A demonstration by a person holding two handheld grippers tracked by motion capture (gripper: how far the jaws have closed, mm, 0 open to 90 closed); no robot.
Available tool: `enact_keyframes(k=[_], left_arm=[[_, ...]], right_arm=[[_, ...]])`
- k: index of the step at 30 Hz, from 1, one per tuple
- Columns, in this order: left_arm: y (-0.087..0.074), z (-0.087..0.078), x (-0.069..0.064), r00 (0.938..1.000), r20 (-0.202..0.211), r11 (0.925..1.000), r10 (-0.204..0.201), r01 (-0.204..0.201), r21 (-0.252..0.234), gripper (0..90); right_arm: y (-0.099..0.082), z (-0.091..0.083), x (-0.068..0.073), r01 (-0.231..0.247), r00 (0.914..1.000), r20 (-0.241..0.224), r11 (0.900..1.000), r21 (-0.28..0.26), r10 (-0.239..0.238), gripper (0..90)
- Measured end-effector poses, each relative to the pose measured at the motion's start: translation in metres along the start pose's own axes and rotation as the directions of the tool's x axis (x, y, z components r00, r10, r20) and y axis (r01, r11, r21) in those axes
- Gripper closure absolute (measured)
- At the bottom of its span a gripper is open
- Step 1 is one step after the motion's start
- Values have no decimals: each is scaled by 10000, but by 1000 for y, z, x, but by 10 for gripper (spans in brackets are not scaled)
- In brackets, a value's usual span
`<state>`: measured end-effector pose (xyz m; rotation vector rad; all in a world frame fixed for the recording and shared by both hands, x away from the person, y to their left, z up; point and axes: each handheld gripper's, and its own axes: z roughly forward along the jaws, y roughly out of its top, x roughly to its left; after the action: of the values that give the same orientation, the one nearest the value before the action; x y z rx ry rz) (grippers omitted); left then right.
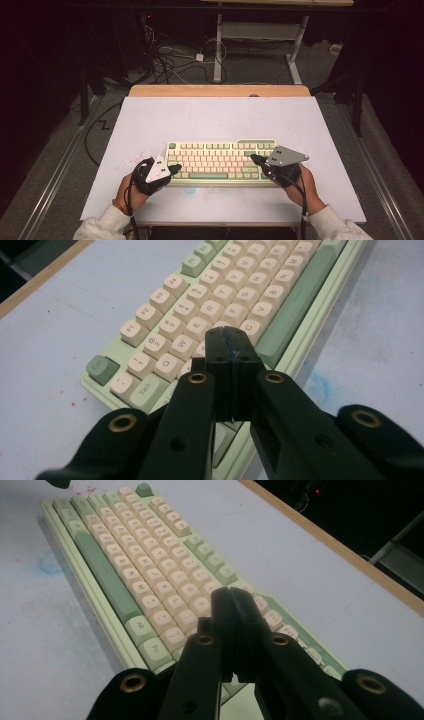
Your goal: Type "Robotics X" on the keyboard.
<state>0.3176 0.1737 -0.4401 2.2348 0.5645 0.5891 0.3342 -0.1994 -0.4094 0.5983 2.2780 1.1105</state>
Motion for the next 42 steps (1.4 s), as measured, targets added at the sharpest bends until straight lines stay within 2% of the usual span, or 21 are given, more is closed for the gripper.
enact_keyframes(k=[11,24,35,42], left_arm=[[5,5,-5,9996,271,9999,124,-123,-32,878],[18,18,-6,9973,736,10000,4,3,-90,878],[22,32,1,9947,999,9996,-229,212,181,877],[26,41,-3,9927,1206,9994,-84,44,339,877]], right_arm=[[-8,-2,7,93,9998,-165,9999,80,-91,900],[-10,-2,13,247,9992,-305,9996,136,-242,900],[-10,-2,14,236,9991,-361,9996,180,-229,900],[-11,-1,14,228,9991,-357,9995,236,-220,900]])
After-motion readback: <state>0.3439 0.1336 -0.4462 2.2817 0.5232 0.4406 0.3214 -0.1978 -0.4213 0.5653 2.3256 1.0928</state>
